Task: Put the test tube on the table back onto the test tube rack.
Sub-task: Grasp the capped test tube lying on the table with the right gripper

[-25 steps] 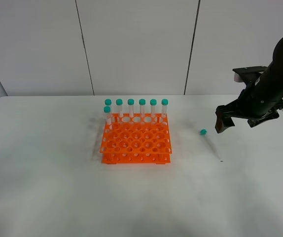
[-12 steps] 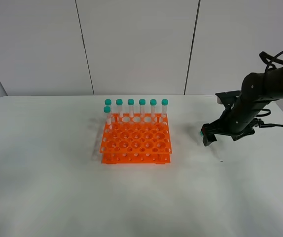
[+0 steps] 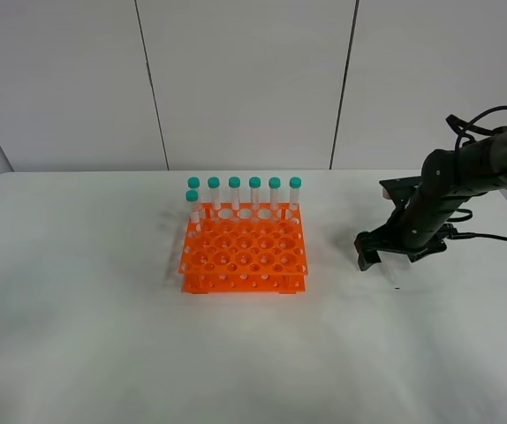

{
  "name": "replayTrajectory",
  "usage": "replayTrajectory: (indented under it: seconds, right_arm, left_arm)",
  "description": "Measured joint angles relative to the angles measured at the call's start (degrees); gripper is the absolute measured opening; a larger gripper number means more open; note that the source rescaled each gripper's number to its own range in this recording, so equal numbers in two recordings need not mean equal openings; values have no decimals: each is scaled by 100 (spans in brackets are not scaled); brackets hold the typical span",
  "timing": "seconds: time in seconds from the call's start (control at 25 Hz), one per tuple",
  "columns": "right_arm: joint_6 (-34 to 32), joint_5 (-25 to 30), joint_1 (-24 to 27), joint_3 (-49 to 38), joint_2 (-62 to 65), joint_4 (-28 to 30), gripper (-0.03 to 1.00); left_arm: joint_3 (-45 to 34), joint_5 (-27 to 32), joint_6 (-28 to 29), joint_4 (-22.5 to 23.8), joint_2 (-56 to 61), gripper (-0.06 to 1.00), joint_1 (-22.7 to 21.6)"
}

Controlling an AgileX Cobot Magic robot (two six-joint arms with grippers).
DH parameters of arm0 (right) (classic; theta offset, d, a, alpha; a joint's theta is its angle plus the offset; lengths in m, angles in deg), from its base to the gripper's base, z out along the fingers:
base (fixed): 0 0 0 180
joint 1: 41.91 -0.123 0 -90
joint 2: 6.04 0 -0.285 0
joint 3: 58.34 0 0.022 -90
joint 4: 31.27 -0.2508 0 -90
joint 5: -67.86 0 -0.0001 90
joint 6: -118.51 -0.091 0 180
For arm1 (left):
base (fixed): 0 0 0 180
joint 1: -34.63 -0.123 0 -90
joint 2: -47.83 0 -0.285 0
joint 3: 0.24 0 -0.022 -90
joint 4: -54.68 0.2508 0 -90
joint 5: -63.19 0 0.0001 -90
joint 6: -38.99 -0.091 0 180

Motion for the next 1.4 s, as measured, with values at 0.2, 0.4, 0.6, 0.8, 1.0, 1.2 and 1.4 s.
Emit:
replayTrajectory:
  seconds: [0.2,0.4,0.6,0.8,1.0,1.2,1.4]
  right_arm:
    - [25,-140,0,1,-73,-7,100]
    - [101,-258,0,6,-97,-7,100]
    - [123,-221,0,6,-97,-20,100]
    - [222,-208,0,6,-128,-31,100]
    - [304,-175,0,6,-163,-31,100]
    - [311,-169,0,6,-163,-31,71]
    - [317,-152,0,6,-163,-36,0]
  left_arm:
    - [0,0,0,0,0,100,0]
    - [0,0,0,0,0,100,0]
    - [0,0,0,0,0,100,0]
    - [0,0,0,0,0,100,0]
    - [0,0,0,0,0,100,0]
    - [0,0,0,0,0,100,0]
    - [0,0,0,0,0,100,0]
